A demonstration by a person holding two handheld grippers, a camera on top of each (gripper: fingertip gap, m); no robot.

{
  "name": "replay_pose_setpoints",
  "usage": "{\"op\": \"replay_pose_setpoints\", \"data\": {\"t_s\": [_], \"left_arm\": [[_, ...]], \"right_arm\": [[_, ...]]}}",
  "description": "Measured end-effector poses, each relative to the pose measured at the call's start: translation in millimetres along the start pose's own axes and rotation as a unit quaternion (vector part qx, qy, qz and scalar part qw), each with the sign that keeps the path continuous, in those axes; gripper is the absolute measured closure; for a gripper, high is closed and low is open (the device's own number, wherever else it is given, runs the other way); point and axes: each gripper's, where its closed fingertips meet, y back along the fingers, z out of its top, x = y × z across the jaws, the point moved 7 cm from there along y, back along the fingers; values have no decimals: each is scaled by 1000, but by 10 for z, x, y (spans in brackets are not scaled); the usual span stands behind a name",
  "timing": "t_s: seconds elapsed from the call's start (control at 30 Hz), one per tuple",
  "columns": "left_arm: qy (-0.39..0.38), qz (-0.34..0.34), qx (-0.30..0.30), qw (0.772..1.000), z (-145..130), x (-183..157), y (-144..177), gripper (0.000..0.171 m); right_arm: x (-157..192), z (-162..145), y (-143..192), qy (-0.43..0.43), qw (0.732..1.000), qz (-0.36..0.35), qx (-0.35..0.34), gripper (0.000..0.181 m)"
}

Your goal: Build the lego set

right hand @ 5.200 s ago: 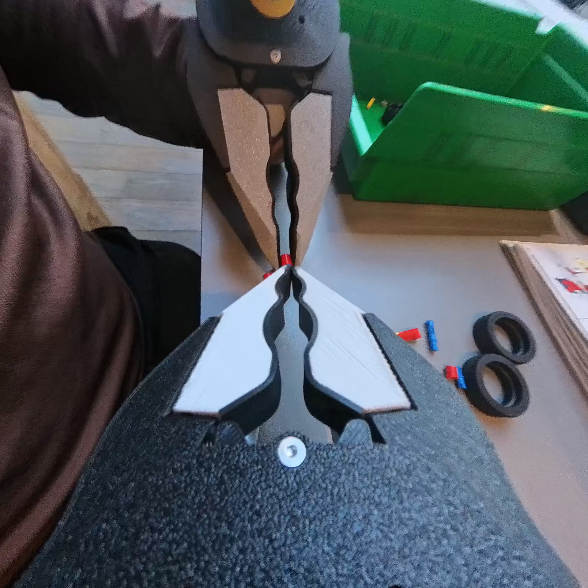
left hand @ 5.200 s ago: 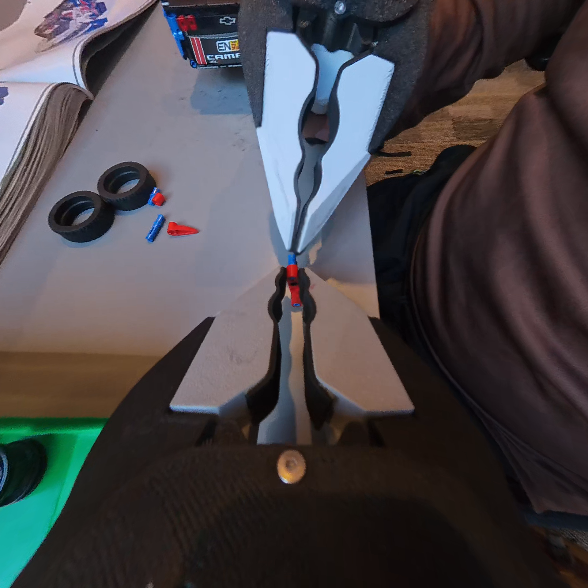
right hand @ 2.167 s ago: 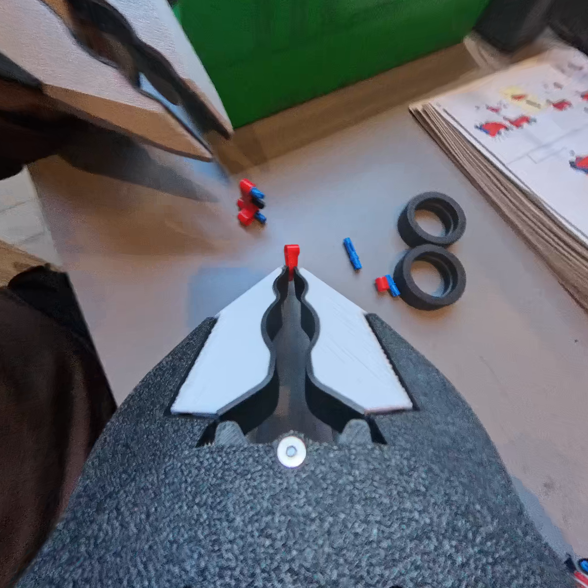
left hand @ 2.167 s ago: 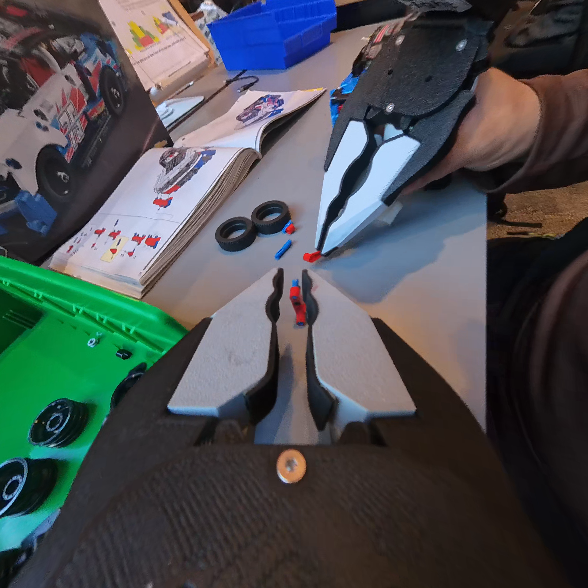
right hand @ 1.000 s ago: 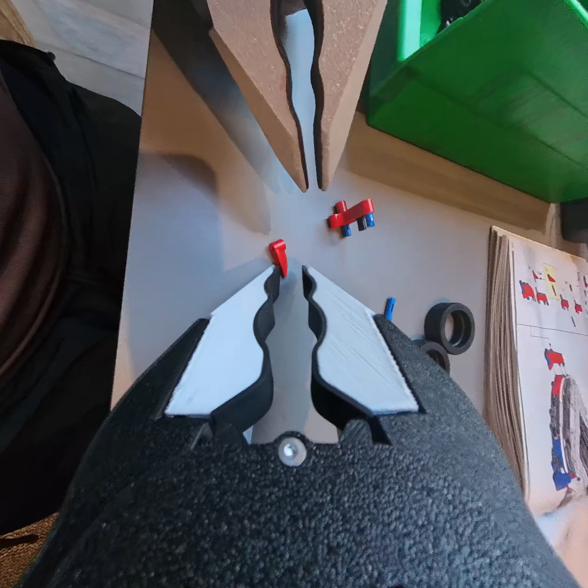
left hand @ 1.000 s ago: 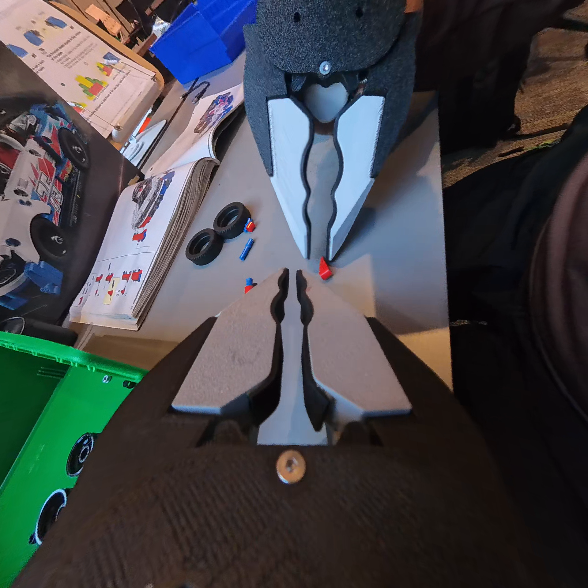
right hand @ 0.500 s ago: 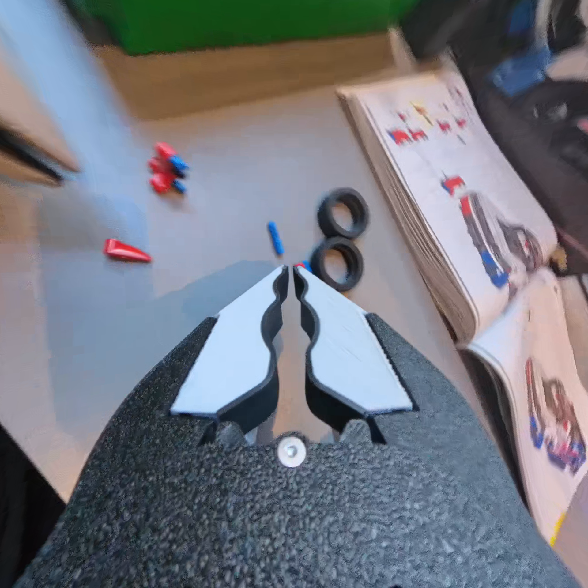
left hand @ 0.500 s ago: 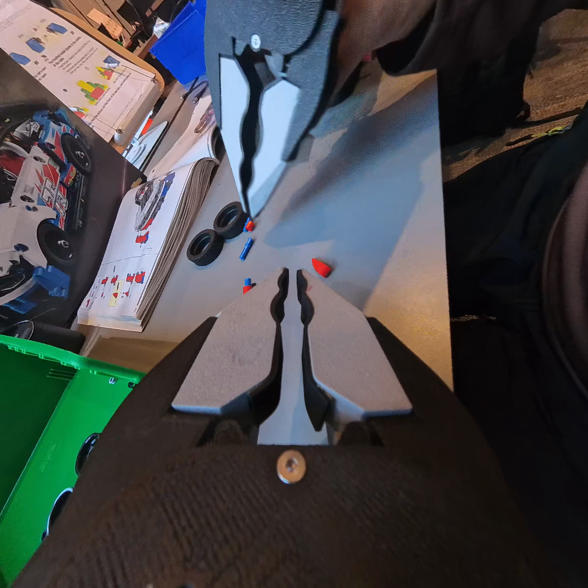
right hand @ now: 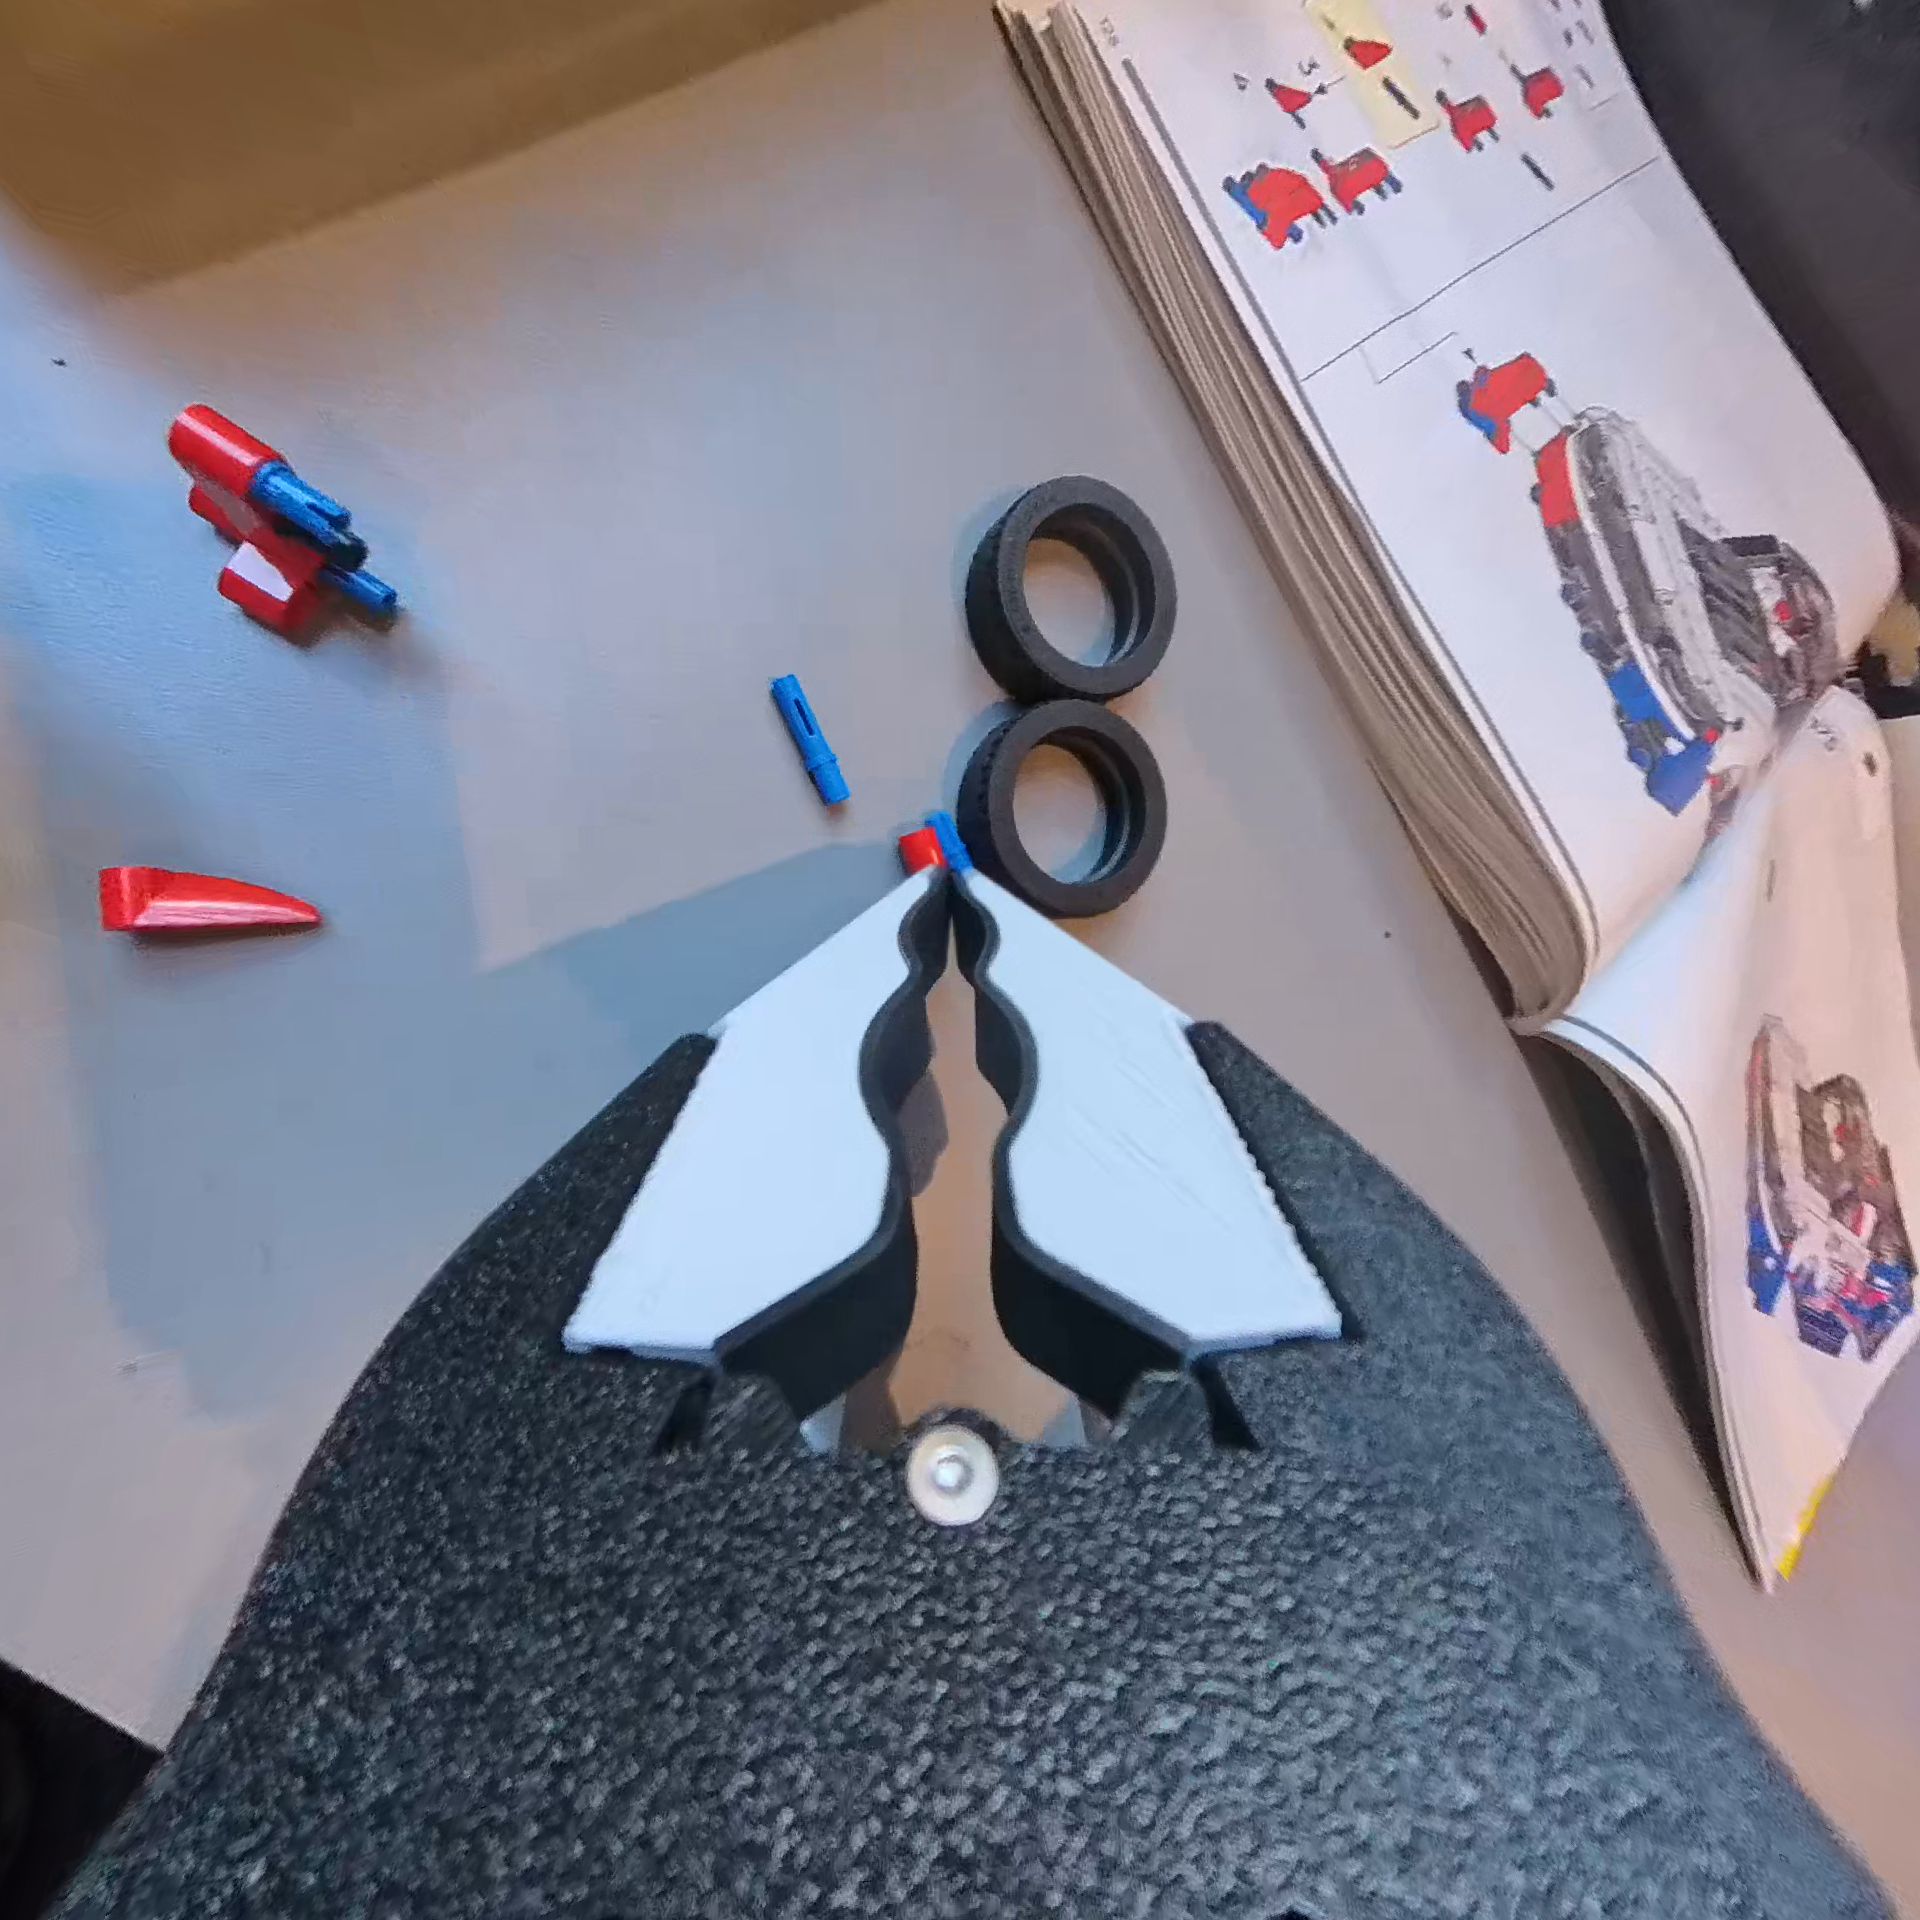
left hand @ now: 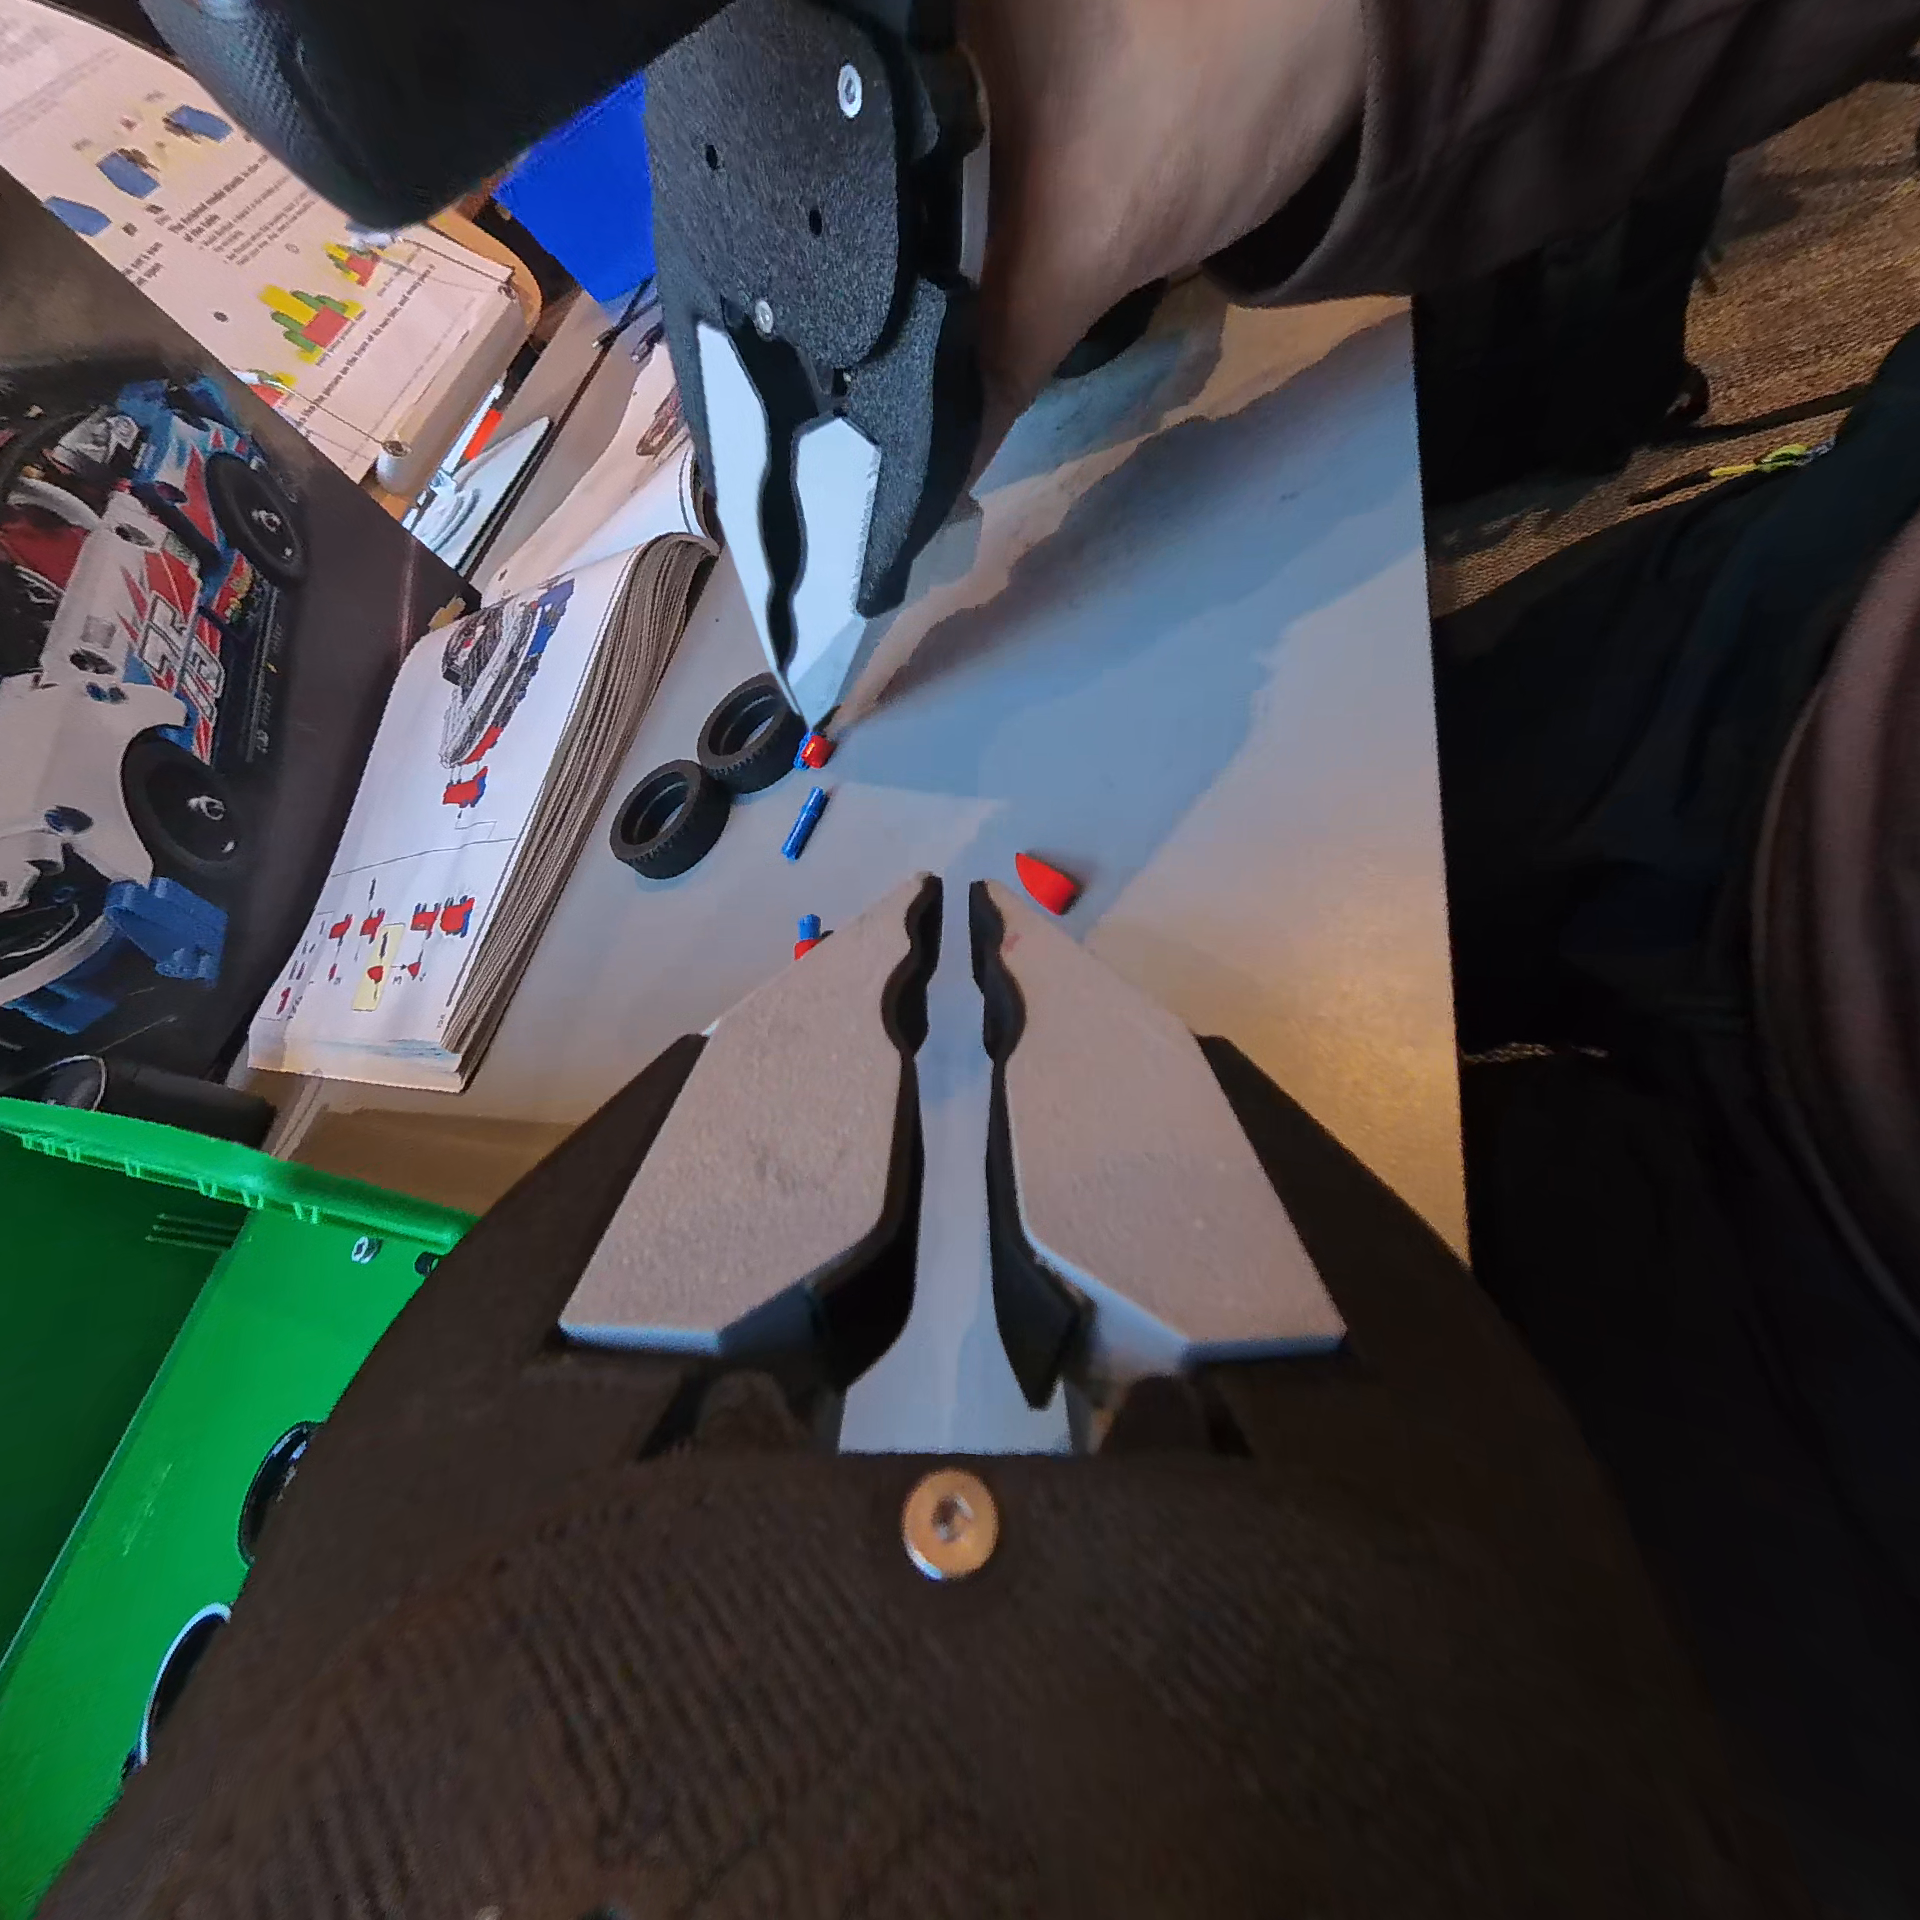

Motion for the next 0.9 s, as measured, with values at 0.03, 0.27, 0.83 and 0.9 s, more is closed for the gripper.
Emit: {"op": "replay_pose_setpoints", "data": {"t_s": [0.03,0.27,0.83,0.9], "left_arm": [[1,0,-2,1000,1,2,4,169],[3,-1,-7,1000,7,4,15,169],[4,0,-10,1000,11,4,24,169],[5,-2,-10,1000,10,5,23,169]], "right_arm": [[12,14,-5,0,1000,3,-6,181],[107,93,-65,4,999,41,-30,181],[-32,-15,16,-18,999,32,-12,172],[-30,-34,0,-27,999,36,-9,176]]}}
